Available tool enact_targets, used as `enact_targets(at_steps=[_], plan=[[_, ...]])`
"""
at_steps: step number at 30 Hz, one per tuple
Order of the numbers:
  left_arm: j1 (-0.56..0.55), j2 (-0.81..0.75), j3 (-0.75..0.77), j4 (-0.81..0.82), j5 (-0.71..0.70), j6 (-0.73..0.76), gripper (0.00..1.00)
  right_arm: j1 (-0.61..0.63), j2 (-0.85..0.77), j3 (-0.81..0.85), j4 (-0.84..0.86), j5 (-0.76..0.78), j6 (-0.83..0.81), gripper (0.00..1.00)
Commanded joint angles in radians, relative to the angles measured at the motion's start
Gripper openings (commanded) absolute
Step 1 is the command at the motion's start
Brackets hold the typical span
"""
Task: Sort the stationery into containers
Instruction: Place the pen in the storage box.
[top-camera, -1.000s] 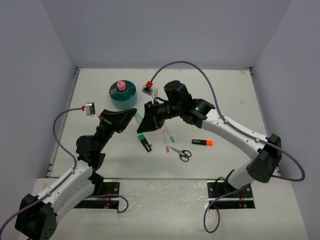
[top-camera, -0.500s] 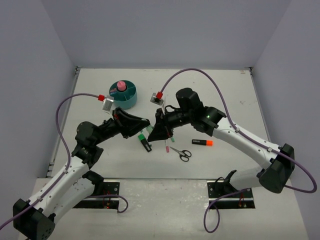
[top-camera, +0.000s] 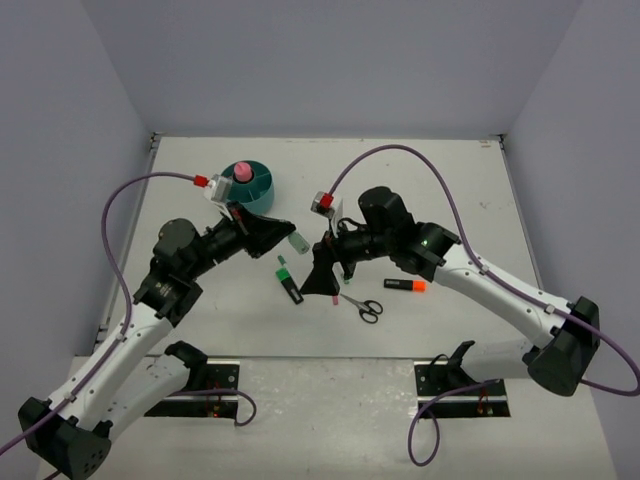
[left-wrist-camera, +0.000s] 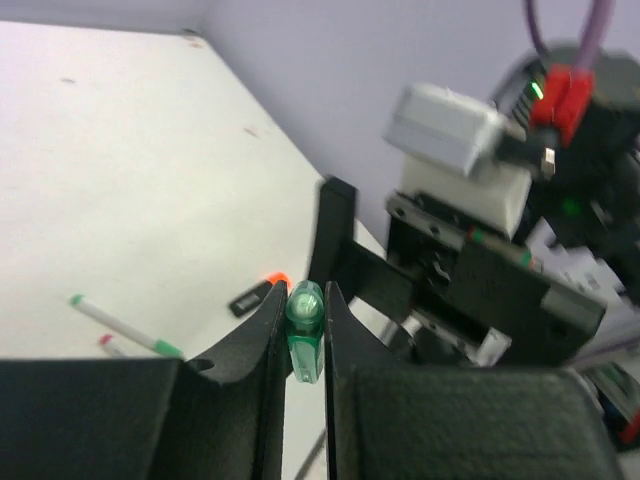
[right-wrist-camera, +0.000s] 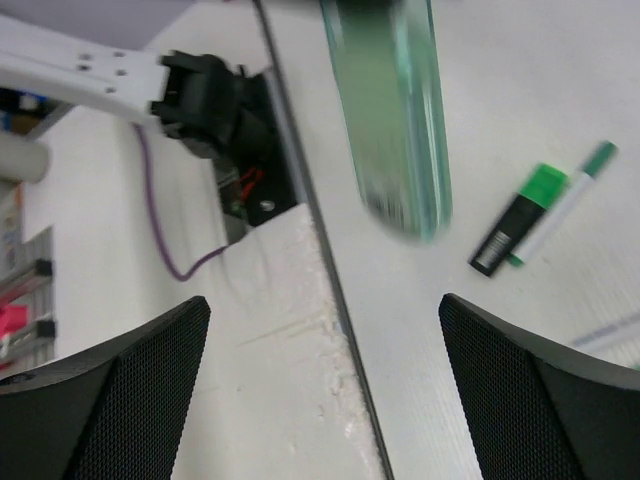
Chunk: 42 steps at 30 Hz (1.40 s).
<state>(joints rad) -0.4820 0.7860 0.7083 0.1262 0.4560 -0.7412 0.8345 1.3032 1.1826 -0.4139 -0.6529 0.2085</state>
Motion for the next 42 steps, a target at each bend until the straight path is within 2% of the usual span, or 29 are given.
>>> enact_targets(at_steps=[1, 6, 8, 11, 13, 17, 18, 20, 23, 30, 42], plan=[[0.002, 0.031, 0.153, -0.288, -0.417, 0.115, 0.00, -0.006, -0.077, -0.066, -0.099, 0.387, 0.009, 0.99], [0.003, 0.114, 0.302, -0.451, -0.832, 0.125, 0.00, -0.010, -0.152, -0.126, -0.121, 0.621, 0.039, 0.99], [0.013, 0.197, 0.402, -0.507, -1.050, 0.129, 0.00, -0.016, -0.164, -0.133, -0.116, 0.700, 0.061, 0.99], [0.056, 0.304, 0.487, -0.498, -1.164, 0.139, 0.00, -0.025, -0.162, -0.149, -0.092, 0.749, 0.074, 0.99], [0.126, 0.364, 0.471, -0.366, -1.107, 0.170, 0.00, -0.030, -0.161, -0.167, -0.082, 0.751, 0.071, 0.99], [0.238, 0.410, 0.431, -0.113, -1.087, 0.198, 0.00, -0.032, -0.150, -0.181, -0.083, 0.758, 0.067, 0.99], [0.274, 0.445, 0.414, -0.001, -1.031, 0.234, 0.00, -0.031, -0.148, -0.183, -0.083, 0.759, 0.069, 0.99], [0.329, 0.505, 0.412, 0.098, -0.944, 0.286, 0.00, -0.032, -0.150, -0.187, -0.083, 0.757, 0.069, 0.99], [0.396, 0.646, 0.469, 0.159, -0.760, 0.310, 0.00, -0.031, -0.157, -0.193, -0.083, 0.771, 0.071, 0.99], [0.463, 0.819, 0.492, 0.236, -0.603, 0.256, 0.00, -0.031, -0.156, -0.195, -0.082, 0.721, 0.065, 0.99], [0.468, 0.922, 0.393, 0.354, -0.589, 0.203, 0.00, -0.031, -0.116, -0.182, -0.092, 0.670, 0.051, 0.99]])
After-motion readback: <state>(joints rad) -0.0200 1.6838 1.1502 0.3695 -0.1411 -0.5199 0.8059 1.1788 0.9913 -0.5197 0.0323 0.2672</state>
